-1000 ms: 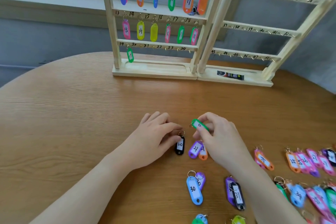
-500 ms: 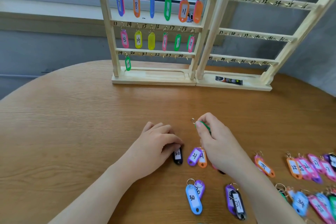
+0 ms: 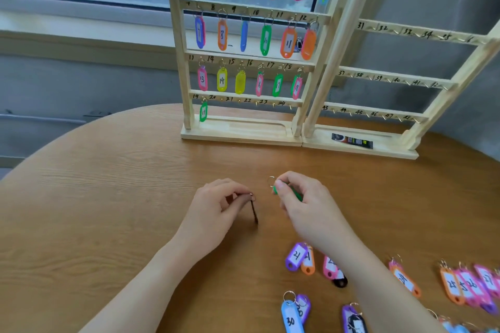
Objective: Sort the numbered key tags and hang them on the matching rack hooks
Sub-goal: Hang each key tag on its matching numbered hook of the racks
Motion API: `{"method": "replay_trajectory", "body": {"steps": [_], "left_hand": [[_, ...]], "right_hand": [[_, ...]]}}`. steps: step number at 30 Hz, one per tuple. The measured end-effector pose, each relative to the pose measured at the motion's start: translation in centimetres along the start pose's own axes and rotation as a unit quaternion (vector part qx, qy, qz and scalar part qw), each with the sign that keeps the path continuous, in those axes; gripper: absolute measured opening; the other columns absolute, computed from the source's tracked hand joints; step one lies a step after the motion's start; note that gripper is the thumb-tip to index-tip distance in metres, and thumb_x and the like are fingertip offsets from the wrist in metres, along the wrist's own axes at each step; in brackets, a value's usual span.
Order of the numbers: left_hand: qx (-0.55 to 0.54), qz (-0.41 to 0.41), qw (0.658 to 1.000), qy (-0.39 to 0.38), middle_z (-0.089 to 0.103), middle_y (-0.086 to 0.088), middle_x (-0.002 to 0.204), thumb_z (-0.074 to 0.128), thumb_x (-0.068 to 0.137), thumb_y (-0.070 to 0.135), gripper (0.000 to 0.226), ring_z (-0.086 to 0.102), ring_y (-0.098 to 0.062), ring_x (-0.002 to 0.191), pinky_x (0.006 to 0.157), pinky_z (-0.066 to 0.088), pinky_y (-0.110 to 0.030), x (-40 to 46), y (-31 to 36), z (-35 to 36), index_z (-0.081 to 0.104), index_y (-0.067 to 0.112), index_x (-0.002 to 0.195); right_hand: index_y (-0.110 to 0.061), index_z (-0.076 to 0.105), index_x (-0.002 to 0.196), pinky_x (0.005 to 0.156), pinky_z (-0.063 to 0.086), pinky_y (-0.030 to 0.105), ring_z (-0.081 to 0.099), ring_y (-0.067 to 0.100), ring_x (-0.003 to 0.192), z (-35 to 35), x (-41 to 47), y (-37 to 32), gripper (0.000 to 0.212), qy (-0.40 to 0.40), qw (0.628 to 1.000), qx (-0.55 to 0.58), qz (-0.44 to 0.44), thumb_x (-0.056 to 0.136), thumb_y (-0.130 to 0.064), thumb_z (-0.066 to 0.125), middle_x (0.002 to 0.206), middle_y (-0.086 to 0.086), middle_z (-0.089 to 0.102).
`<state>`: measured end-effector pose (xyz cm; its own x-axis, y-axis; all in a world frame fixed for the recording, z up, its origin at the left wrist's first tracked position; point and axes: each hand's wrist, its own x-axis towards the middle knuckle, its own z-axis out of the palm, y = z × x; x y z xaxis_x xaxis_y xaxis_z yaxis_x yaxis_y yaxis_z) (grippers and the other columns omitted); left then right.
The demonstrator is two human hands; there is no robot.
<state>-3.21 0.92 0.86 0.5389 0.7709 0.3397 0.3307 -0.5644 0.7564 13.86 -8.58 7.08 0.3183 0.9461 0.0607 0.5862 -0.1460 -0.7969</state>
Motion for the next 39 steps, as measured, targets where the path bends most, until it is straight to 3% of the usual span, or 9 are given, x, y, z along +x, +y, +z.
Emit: {"method": "replay_trajectory", "body": {"steps": [4, 8, 12, 15, 22, 24, 28, 35, 39], "left_hand": [[-0.043, -0.043, 0.995, 0.079, 0.071, 0.016, 0.082, 0.07, 0.093, 0.018, 0.011, 0.059, 0.0, 0.078, 0.067, 0.041, -0.01, 3.1, 0.4, -2.0, 0.078, 0.025, 0.093], [-0.074, -0.079, 0.982, 0.156, 0.071, 0.016, 0.079, 0.073, 0.091, 0.016, 0.01, 0.057, 0.005, 0.073, 0.067, 0.039, -0.008, 6.8, -0.1, -3.2, 0.078, 0.025, 0.09], [-0.115, -0.121, 0.963, 0.21, 0.075, 0.012, 0.08, 0.074, 0.09, 0.02, 0.007, 0.064, 0.001, 0.077, 0.073, 0.046, -0.015, 10.3, -1.2, -3.3, 0.081, 0.021, 0.088], [-0.141, -0.134, 0.955, 0.224, 0.077, 0.012, 0.083, 0.074, 0.089, 0.022, 0.008, 0.07, -0.005, 0.087, 0.081, 0.053, -0.022, 12.2, -1.5, -3.2, 0.081, 0.021, 0.086], [-0.185, -0.156, 0.923, 0.298, 0.076, 0.006, 0.075, 0.071, 0.093, 0.021, 0.009, 0.072, -0.009, 0.069, 0.068, 0.053, -0.02, 15.1, -2.1, -2.3, 0.079, 0.019, 0.089], [-0.175, -0.156, 0.923, 0.304, 0.075, 0.007, 0.073, 0.068, 0.095, 0.022, 0.013, 0.071, -0.008, 0.068, 0.068, 0.052, -0.02, 15.6, -2.5, -1.8, 0.078, 0.017, 0.089], [-0.15, -0.144, 0.933, 0.293, 0.075, 0.007, 0.074, 0.064, 0.097, 0.026, 0.019, 0.07, -0.011, 0.071, 0.073, 0.057, -0.033, 16.4, -3.3, -1.2, 0.077, 0.021, 0.084], [-0.128, -0.116, 0.939, 0.297, 0.073, 0.007, 0.074, 0.062, 0.099, 0.024, 0.019, 0.067, -0.011, 0.071, 0.073, 0.056, -0.037, 16.2, -4.2, -0.6, 0.073, 0.022, 0.085], [-0.079, -0.097, 0.946, 0.3, 0.071, 0.01, 0.079, 0.059, 0.099, 0.036, 0.021, 0.067, -0.014, 0.079, 0.075, 0.054, -0.044, 15.5, -6.1, -0.2, 0.073, 0.021, 0.093]], "right_hand": [[-0.022, 0.066, 0.084, 0.067, 0.051, 0.037, 0.062, 0.027, 0.069, -0.5, 3.2, -1.0, 0.024, 0.0, 1.0, 0.017, -0.007, 0.104, -0.026, 0.052, 0.068, 0.002, 0.064], [-0.026, 0.068, 0.087, 0.057, 0.045, 0.017, 0.059, 0.007, 0.057, -0.7, 6.6, -2.3, 0.024, -0.003, 0.999, 0.044, -0.004, 0.105, -0.026, 0.052, 0.069, -0.003, 0.065], [-0.026, 0.066, 0.082, 0.057, 0.045, 0.027, 0.06, 0.01, 0.057, -0.4, 9.2, -3.3, 0.027, -0.015, 0.998, 0.066, -0.001, 0.105, -0.023, 0.052, 0.065, -0.003, 0.065], [-0.026, 0.069, 0.085, 0.058, 0.046, 0.028, 0.059, 0.011, 0.055, -0.1, 10.6, -3.3, 0.025, -0.017, 0.997, 0.075, -0.001, 0.104, -0.022, 0.053, 0.064, -0.002, 0.066], [-0.026, 0.068, 0.083, 0.054, 0.044, 0.02, 0.055, 0.01, 0.053, 0.8, 13.5, -2.2, 0.028, -0.011, 0.997, 0.08, 0.012, 0.105, -0.022, 0.051, 0.062, -0.003, 0.064], [-0.022, 0.067, 0.082, 0.052, 0.043, 0.018, 0.054, 0.009, 0.051, 1.1, 14.2, -2.2, 0.028, -0.012, 0.996, 0.084, 0.012, 0.105, -0.02, 0.05, 0.06, -0.004, 0.062], [-0.019, 0.066, 0.082, 0.053, 0.044, 0.021, 0.055, 0.01, 0.052, 1.7, 15.7, -2.4, 0.029, -0.011, 0.997, 0.075, 0.0, 0.105, -0.021, 0.049, 0.06, -0.004, 0.062], [-0.006, 0.067, 0.089, 0.055, 0.046, 0.026, 0.053, 0.01, 0.051, 3.5, 17.4, -3.4, 0.027, -0.018, 0.993, 0.112, -0.016, 0.105, -0.019, 0.049, 0.061, 0.0, 0.062], [-0.013, 0.068, 0.084, 0.051, 0.045, 0.018, 0.054, 0.01, 0.051, 4.9, 18.2, -3.9, 0.029, -0.013, 0.991, 0.133, -0.012, 0.105, -0.021, 0.05, 0.063, 0.002, 0.062]]}}
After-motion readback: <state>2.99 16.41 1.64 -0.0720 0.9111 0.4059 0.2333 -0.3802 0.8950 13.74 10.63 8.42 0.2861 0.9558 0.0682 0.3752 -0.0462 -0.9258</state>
